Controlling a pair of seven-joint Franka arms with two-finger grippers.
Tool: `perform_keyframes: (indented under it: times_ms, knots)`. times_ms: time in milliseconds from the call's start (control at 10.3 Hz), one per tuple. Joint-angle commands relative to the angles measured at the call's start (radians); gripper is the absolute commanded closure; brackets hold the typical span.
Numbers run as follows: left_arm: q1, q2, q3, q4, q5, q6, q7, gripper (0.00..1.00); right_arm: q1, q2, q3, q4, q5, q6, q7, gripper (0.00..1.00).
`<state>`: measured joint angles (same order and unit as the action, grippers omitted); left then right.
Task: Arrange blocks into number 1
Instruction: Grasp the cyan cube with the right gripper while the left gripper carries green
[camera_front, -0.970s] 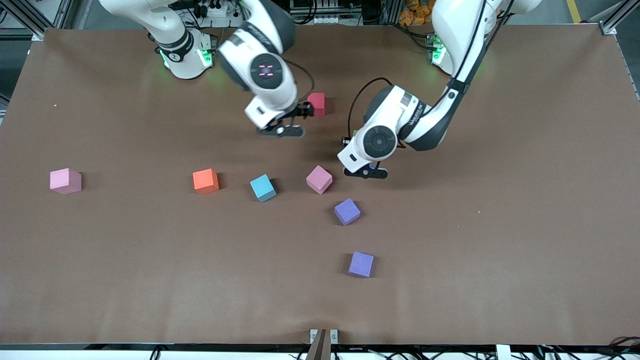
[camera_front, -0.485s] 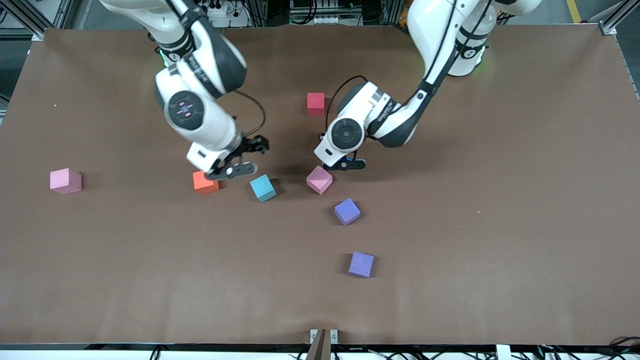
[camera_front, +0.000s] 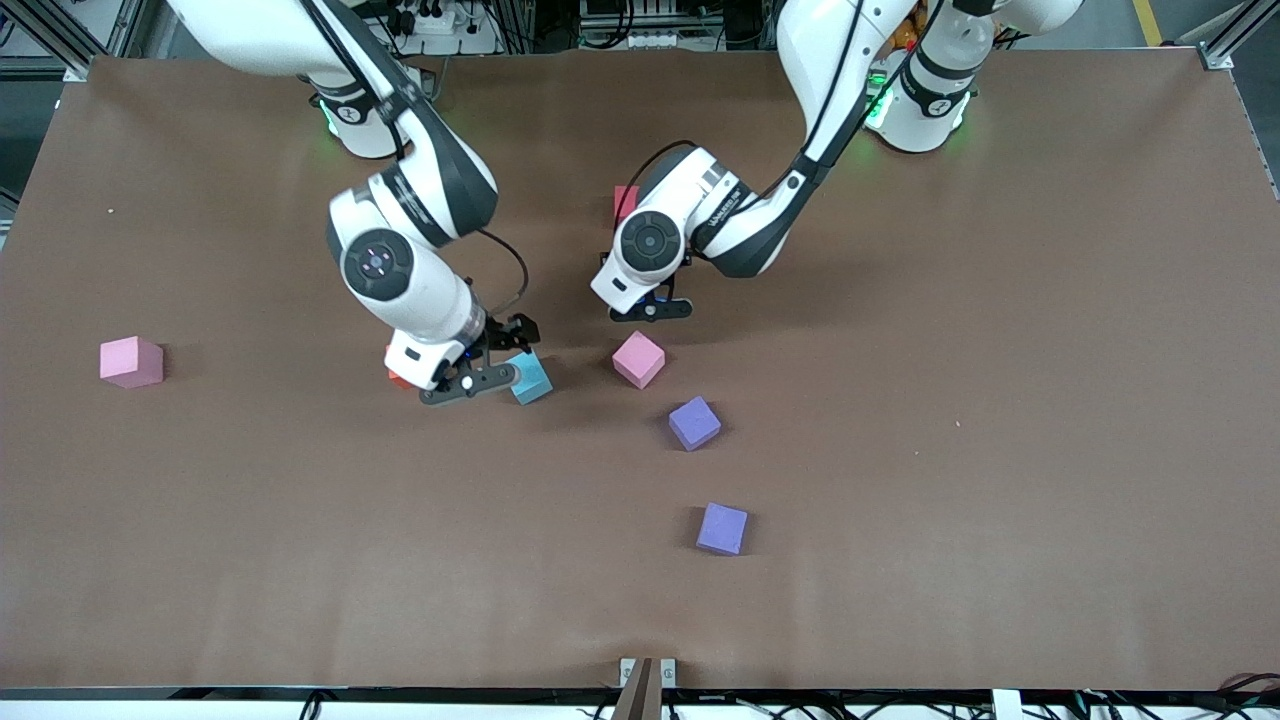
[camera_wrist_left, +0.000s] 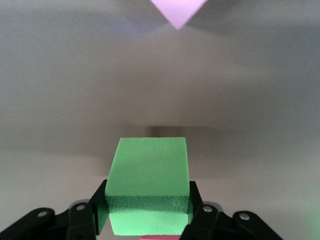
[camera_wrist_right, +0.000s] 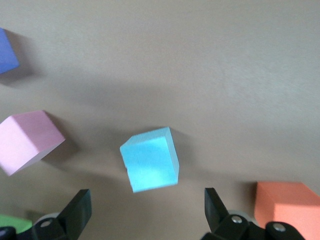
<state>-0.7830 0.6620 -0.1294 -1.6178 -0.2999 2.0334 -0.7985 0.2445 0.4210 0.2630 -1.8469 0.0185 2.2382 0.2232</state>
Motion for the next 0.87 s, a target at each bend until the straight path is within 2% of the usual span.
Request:
perform_keyframes:
  times_ms: [0, 194, 388, 582, 776]
  knots:
    - [-0.03, 0.017, 0.008, 0.026, -0.04, 0.02, -0.028, 0.36, -0.002, 0.06, 0.009, 0.008, -0.014, 0.069, -0.012, 0.0]
    - [-0.059, 0.024, 0.008, 0.018, -0.065, 0.037, -0.031, 0.36, -0.001, 0.096, 0.009, -0.043, -0.015, 0.176, -0.013, 0.0]
    - [-0.084, 0.039, 0.008, 0.009, -0.065, 0.037, -0.051, 0.36, 0.004, 0.123, 0.012, -0.045, -0.021, 0.182, -0.015, 0.0]
    - [-0.082, 0.044, 0.008, 0.009, -0.059, 0.028, -0.048, 0.36, 0.012, 0.139, 0.015, -0.058, -0.087, 0.185, -0.015, 0.0]
    - [-0.085, 0.048, 0.008, -0.01, -0.044, 0.024, -0.044, 0.36, 0.013, 0.14, 0.018, -0.078, -0.092, 0.193, -0.015, 0.0]
